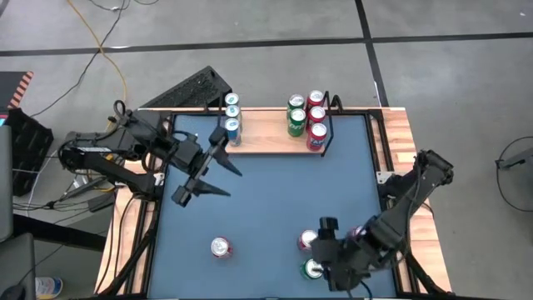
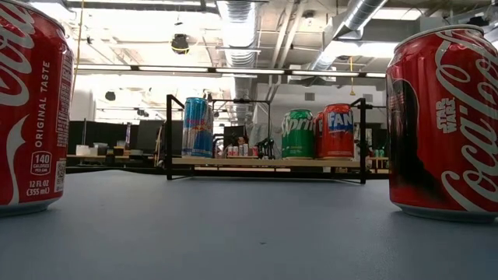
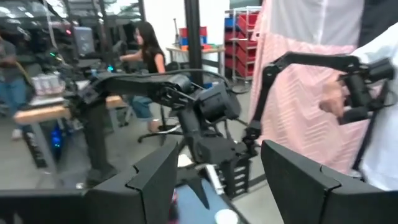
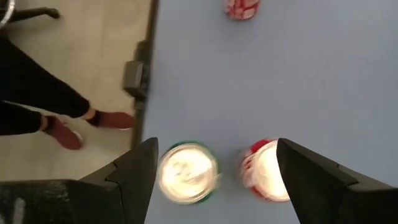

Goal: Place canned beverage on shelf
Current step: Put the green soda can on the shelf aligned with the other green soda cans

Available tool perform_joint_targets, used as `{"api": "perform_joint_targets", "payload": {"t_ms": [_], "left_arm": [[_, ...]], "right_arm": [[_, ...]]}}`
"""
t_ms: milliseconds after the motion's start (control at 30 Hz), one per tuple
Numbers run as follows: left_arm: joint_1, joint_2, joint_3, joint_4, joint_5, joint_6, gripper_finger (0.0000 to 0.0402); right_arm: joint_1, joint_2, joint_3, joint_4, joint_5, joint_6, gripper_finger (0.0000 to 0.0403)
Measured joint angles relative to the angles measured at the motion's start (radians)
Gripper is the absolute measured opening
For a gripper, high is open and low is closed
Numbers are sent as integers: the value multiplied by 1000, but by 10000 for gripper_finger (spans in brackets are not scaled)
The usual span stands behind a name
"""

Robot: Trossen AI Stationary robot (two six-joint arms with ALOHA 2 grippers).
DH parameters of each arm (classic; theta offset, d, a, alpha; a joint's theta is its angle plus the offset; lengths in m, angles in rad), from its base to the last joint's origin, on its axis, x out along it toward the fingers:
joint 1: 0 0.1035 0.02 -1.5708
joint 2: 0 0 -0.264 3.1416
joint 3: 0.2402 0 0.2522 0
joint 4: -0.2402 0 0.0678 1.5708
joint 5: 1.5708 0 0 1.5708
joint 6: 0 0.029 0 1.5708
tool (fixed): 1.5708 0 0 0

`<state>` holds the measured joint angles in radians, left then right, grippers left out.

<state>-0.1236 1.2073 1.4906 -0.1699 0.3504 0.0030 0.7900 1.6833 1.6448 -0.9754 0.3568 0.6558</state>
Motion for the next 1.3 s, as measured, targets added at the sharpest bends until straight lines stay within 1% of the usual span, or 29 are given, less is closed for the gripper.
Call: {"api": "perform_joint_targets", "payload": {"t_ms": [167, 300, 467, 633, 833, 933, 1133, 1300], "left_arm": [[-47, 23, 0, -7, -8, -51, 220], [-81, 52, 0, -7, -33, -69, 220], [-117, 83, 0, -8, -61, -95, 220], [-140, 100, 0, 5, -84, -106, 220], [-164, 104, 0, 1, -128, -106, 220], [-172, 104, 0, 1, -147, -106, 220], [-181, 104, 0, 2, -156, -106, 220], [-181, 104, 0, 2, -156, -140, 220]], "right_arm": [[75, 13, 1, 6, 95, 101, 311], [96, 67, 1, 7, 109, 111, 311], [90, 159, 0, 5, 90, 75, 311], [76, 203, 1, -1, 65, 70, 311], [72, 204, 1, -7, 64, 70, 311], [72, 204, 1, -3, 46, 75, 311], [73, 204, 1, -9, 32, 78, 311], [62, 203, -64, 6, 15, 111, 311]]}}
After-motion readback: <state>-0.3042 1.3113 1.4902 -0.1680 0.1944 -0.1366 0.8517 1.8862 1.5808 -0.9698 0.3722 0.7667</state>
